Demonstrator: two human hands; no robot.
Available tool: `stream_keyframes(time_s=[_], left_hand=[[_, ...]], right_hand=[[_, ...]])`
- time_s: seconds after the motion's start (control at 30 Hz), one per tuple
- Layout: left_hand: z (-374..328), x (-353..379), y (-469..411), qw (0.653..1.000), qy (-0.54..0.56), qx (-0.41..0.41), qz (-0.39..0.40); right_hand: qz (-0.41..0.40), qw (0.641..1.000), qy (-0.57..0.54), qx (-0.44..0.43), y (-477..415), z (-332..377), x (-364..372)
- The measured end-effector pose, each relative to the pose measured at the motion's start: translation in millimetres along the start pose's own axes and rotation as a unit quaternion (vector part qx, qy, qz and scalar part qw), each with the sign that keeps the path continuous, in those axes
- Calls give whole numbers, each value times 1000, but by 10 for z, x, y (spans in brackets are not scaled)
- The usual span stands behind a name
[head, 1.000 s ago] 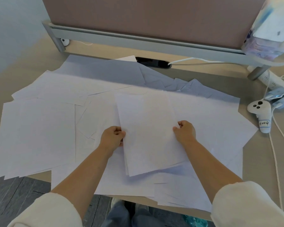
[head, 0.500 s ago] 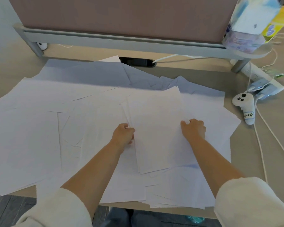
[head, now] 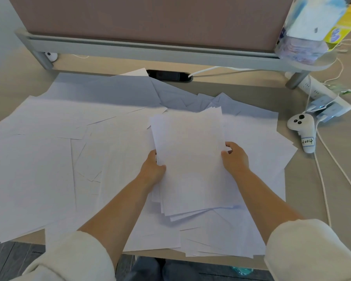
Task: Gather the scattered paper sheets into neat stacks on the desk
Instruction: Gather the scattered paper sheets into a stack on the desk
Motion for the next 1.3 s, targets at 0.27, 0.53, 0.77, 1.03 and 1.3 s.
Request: stream_keyframes(time_s=[0.27, 0.53, 0.77, 1.03, 1.3], left_hand=[[109, -139, 41, 996, 85, -31, 20], [226, -217, 124, 988, 152, -17, 10], [291, -283, 124, 995, 95, -19, -32], [331, -246, 155, 991, 125, -35, -5], [329, -263, 158, 998, 1, 51, -24]], right_hand=[[-38, 998, -57, 12, 13, -5, -7], [-69, 993, -83, 57, 35, -48, -31], [-48, 995, -68, 47, 37, -47, 52], [-13, 1000, -17, 5, 85, 56, 176], [50, 997, 31, -41, 117, 168, 349]])
Point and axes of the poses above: each hand's wrist, its own y-axis away from the middle knuckle, its own x-axis out of the palm, z = x × y, the point moved 3 cm from there along -y, towards the middle knuckle, and after that the axes turned 8 degrees about z, right-handed, at the moved point
